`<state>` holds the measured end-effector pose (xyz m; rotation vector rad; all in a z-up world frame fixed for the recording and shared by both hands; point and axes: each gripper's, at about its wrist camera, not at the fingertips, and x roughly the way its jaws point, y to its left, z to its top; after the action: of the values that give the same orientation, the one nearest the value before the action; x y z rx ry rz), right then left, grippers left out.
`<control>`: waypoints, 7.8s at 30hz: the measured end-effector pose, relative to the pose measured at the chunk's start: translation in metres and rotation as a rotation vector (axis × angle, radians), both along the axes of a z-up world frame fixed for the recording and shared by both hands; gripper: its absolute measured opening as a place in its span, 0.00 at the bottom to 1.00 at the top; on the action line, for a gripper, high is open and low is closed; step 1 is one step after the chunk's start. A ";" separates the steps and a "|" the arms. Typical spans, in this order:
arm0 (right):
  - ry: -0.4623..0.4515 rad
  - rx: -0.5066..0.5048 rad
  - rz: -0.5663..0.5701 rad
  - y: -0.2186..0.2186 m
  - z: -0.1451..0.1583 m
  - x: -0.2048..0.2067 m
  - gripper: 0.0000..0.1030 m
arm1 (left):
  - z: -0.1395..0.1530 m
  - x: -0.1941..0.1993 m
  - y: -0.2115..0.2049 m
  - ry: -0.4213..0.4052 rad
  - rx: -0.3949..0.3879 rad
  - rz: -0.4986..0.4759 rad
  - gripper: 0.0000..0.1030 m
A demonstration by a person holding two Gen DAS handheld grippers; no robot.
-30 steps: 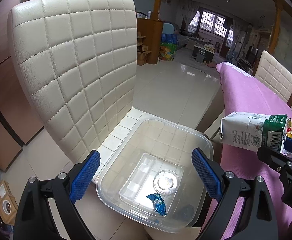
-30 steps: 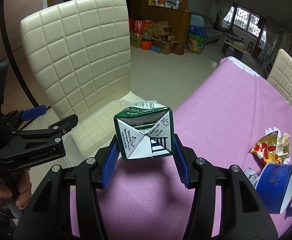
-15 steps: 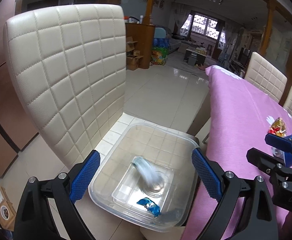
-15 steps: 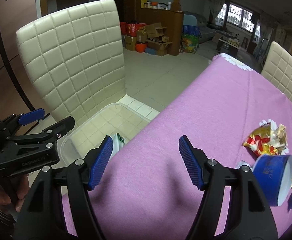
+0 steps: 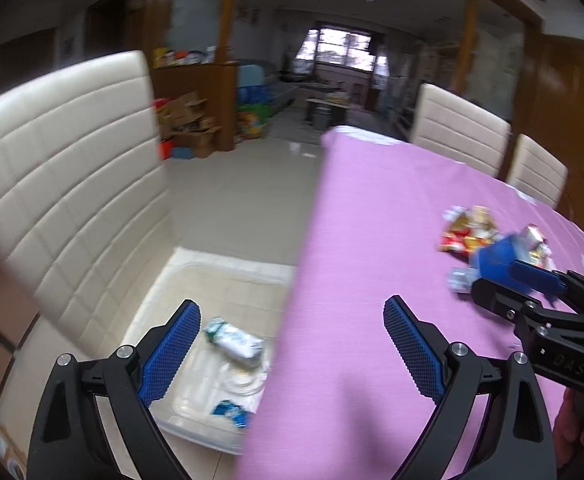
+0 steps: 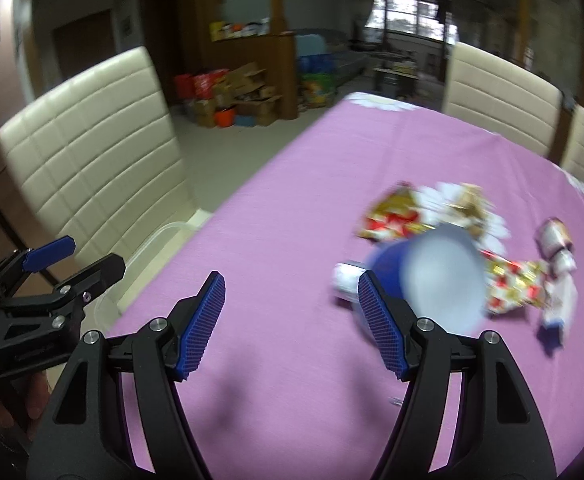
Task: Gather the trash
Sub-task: 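Grasp the blue paper cup with the left tool while the right tool grasps the white box, then carry the blue cup with the left tool while the right tool carries the white box toward the bin, then open the left tool over the bin while the right tool releases the white box into it, then grasp the white tissue with the left tool while the right tool approaches the gold-red wrapper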
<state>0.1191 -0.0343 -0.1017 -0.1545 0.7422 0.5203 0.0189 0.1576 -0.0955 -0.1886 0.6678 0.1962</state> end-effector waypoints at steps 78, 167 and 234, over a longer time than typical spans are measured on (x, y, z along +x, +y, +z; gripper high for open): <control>-0.001 0.052 -0.324 -0.179 -0.012 -0.005 0.36 | 0.026 0.046 -0.192 -0.042 0.243 -0.328 0.77; -0.044 -0.211 0.222 0.111 -0.021 -0.015 0.38 | -0.032 -0.014 0.106 0.017 -0.021 0.219 0.89; 0.000 0.010 -0.282 -0.162 -0.007 0.060 0.65 | 0.002 0.101 -0.164 0.061 0.137 -0.294 0.89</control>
<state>0.1792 -0.1961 -0.1090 -0.0393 0.7469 0.2554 0.1203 -0.0063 -0.0931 0.0482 0.7315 -0.0346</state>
